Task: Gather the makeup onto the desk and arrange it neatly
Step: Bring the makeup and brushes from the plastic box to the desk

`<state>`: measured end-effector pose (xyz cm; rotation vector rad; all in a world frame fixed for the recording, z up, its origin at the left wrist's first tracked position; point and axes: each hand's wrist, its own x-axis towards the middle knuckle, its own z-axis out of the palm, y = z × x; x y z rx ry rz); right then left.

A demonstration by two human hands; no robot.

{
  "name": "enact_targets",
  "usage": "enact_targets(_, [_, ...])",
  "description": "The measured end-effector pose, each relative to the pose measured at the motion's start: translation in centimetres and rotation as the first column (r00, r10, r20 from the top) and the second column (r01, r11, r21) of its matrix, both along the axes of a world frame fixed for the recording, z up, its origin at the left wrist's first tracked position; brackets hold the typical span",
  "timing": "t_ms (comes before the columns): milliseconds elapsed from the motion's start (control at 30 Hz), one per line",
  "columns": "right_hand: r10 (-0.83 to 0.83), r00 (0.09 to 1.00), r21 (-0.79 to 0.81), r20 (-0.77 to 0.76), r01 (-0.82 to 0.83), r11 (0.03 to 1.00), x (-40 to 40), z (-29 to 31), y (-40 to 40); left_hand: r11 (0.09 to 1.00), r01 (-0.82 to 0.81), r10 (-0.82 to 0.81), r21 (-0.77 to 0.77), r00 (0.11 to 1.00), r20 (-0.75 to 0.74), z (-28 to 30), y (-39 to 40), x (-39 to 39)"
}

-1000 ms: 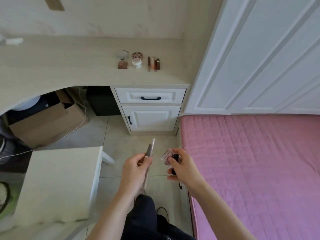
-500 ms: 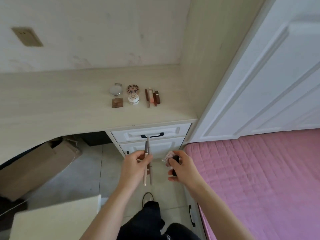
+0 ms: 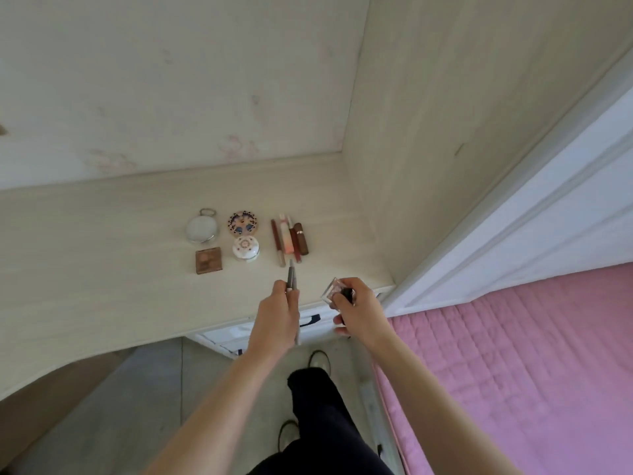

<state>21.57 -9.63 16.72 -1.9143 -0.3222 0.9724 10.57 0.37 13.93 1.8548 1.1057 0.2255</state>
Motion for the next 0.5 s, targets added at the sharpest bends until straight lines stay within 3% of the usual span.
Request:
enact_targets(300, [0.065, 0.998, -0.108, 0.003, -0.065, 0.992, 8.0, -3.9, 7.2, 0.992, 0.109, -0.092, 0.067, 0.973, -0.214, -2.9, 5.7, 7.7])
enact_targets(500, [0.178, 0.971, -0.310, 0.159, -0.122, 0.943, 12.2, -6.6, 10.1, 0.994, 0.092, -0.070, 0.055, 0.944, -0.322, -4.5, 8.1, 12.3])
